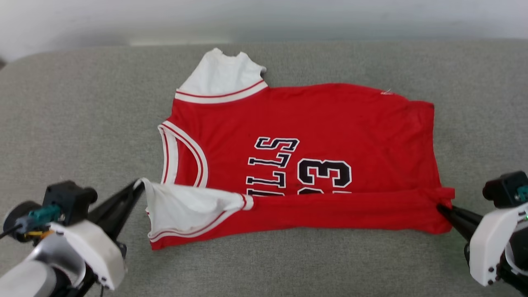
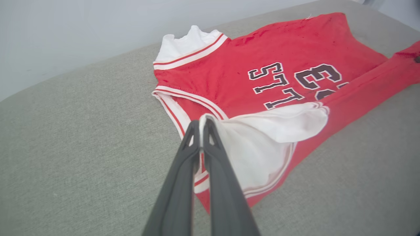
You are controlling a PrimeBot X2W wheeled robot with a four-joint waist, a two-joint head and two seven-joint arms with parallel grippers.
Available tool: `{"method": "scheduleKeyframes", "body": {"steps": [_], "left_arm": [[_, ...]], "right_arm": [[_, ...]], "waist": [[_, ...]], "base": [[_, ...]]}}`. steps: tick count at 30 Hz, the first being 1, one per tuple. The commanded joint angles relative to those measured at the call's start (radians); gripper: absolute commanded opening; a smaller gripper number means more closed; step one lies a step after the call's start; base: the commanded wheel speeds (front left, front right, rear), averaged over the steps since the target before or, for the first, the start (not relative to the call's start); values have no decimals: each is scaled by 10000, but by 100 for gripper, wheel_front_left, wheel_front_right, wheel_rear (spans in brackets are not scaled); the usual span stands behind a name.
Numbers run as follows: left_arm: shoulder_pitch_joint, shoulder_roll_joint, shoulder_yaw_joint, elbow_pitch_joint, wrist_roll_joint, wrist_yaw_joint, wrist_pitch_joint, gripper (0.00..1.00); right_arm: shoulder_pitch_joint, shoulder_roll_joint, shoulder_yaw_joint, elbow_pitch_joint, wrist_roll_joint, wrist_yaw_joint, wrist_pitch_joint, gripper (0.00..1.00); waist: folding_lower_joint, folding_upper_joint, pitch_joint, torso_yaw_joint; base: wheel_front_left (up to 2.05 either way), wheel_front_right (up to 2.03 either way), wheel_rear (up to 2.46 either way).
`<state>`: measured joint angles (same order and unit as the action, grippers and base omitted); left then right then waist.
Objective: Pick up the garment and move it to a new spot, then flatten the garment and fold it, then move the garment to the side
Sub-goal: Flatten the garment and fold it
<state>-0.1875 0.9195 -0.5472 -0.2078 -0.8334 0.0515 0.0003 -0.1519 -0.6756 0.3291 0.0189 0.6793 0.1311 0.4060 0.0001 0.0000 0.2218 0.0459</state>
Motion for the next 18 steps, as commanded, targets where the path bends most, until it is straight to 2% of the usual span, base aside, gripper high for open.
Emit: {"method": "scheduleKeyframes", "body": {"steps": [1,10,11,12,13,14,18], "left_arm": [[-343,-100,-83,262,219,-56,68,0],[-1980,-1244,-739,2417,887,-703,151,0],[-2088,-1378,-817,2623,949,-764,125,11],[-2181,-1497,-872,2853,1021,-792,100,49],[-2285,-1614,-967,3056,1092,-850,68,100],[-2382,-1737,-1044,3256,1174,-858,14,100],[-2537,-2234,-1216,3966,1323,-858,-249,100]], "right_arm": [[-278,120,-56,49,-118,-7,135,0],[-1061,551,-178,386,-697,-7,1042,0],[-1120,614,-187,434,-759,-7,1080,0],[-1155,690,-213,528,-803,-7,1162,0],[-1183,756,-228,606,-877,-7,1207,30],[-1216,833,-281,714,-942,-7,1247,100],[-1253,1140,-331,879,-1212,-7,1333,100]], "waist": [[-1,0,352,-21],[-1,0,1126,14],[-1,0,1166,20],[-1,0,1190,24],[-1,0,1209,24],[-1,0,1220,25],[-1,0,1099,38]], "base": [[0,0,0],[0,0,0],[0,0,0],[0,0,0],[0,0,0],[0,0,0],[0,0,0]]}}
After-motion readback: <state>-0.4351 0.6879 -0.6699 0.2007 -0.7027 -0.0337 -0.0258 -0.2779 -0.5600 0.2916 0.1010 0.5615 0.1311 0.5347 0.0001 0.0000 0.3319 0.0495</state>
